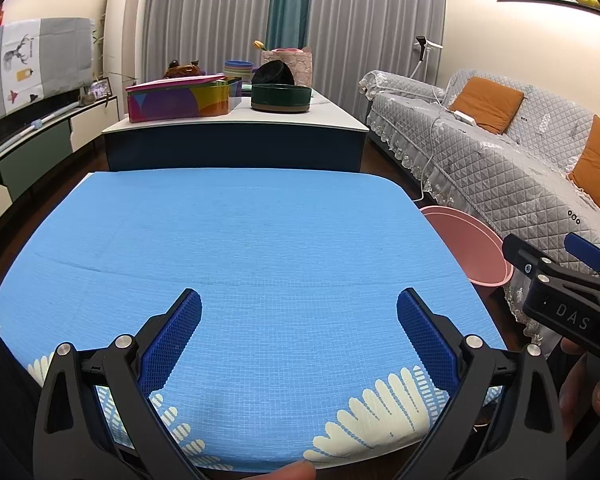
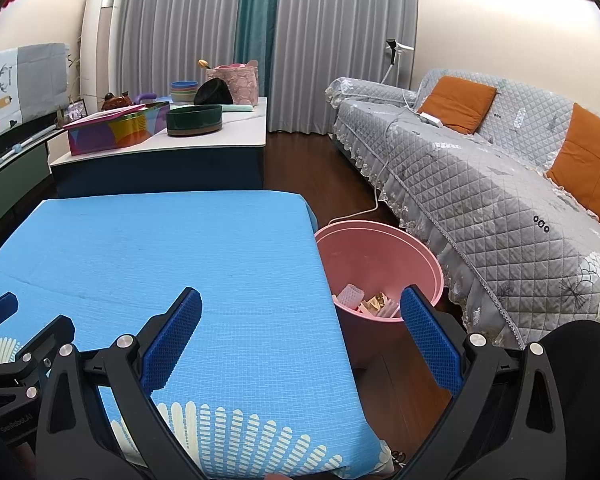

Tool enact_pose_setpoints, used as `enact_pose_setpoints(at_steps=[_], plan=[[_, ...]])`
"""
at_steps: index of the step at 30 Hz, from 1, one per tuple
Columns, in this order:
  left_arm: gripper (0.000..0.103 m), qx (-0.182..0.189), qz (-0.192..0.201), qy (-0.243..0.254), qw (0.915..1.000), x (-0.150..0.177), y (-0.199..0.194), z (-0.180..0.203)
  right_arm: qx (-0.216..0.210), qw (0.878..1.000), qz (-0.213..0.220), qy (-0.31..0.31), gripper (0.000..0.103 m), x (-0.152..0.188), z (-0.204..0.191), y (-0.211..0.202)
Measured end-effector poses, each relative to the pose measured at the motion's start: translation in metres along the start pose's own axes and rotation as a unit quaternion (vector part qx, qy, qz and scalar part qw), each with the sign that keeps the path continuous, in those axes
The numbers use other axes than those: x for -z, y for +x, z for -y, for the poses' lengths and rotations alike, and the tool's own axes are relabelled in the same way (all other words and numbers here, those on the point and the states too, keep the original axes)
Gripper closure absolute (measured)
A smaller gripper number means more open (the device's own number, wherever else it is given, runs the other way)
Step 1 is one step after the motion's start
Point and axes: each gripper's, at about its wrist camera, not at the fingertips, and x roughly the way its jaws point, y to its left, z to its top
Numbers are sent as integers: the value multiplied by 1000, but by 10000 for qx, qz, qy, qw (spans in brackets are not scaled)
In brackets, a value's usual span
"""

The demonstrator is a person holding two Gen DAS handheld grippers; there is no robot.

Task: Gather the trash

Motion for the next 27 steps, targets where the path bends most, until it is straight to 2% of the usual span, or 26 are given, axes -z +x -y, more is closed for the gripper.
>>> enact_pose_setpoints(at_steps=[27], plan=[[9, 84, 30, -19, 10000, -2, -1, 1, 3, 10000, -1, -3, 5, 0, 0, 0]])
